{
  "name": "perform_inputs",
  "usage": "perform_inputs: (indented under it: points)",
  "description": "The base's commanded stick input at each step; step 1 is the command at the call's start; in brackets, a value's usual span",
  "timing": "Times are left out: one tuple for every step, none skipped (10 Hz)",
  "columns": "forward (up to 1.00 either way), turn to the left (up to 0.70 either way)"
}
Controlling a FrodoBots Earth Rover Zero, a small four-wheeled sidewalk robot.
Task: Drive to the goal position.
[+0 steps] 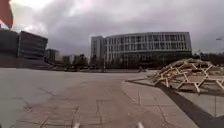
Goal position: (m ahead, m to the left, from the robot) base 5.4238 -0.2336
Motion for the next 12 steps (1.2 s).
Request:
perform_inputs:
  points:
    - [0.45,0.00]
    - [0.45,0.00]
    - [0.45,0.00]
    - [0.45,0.00]
    - [0.45,0.00]
    - [0.45,0.00]
    - [0.45,0.00]
    - [0.45,0.00]
    - [0.45,0.00]
    - [0.45,0.00]
    - [0.45,0.00]
    - [0.45,0.00]
